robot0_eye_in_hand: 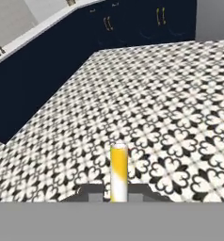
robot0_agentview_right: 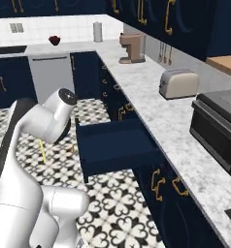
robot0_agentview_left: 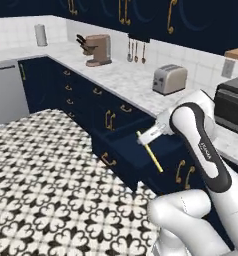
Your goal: Take a straw from the drawer in front and place it inside the glass cup on the dining counter.
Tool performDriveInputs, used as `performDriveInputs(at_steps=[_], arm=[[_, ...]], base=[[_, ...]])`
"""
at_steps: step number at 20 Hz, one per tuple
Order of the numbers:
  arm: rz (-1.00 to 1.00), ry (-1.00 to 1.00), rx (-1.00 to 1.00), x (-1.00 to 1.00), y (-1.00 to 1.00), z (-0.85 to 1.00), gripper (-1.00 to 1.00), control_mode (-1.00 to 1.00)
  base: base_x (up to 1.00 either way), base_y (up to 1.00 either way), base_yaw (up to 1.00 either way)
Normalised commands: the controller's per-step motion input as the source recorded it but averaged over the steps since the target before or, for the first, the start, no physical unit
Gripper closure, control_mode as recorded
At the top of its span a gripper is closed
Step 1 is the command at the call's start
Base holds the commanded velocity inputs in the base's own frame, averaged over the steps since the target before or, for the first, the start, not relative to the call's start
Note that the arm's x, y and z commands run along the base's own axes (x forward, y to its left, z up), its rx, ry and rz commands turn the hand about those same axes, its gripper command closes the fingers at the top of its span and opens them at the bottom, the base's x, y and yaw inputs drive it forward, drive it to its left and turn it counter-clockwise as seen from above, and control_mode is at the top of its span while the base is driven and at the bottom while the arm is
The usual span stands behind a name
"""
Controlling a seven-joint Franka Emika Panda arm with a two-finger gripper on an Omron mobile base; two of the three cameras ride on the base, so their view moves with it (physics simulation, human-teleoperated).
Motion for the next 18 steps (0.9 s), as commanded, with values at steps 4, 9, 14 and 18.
performDriveInputs(at_steps=[4,9,14,18], arm=[[0.0,0.0,0.0,0.0,0.0,0.0,1.0,1.0],[0.0,0.0,0.0,0.0,0.0,0.0,1.0,1.0],[0.0,0.0,0.0,0.0,0.0,0.0,1.0,1.0],[0.0,0.0,0.0,0.0,0.0,0.0,1.0,1.0]], base=[[-0.04,1.0,0.59],[0.0,0.97,0.57],[0.22,0.8,0.45],[0.31,0.79,0.41]])
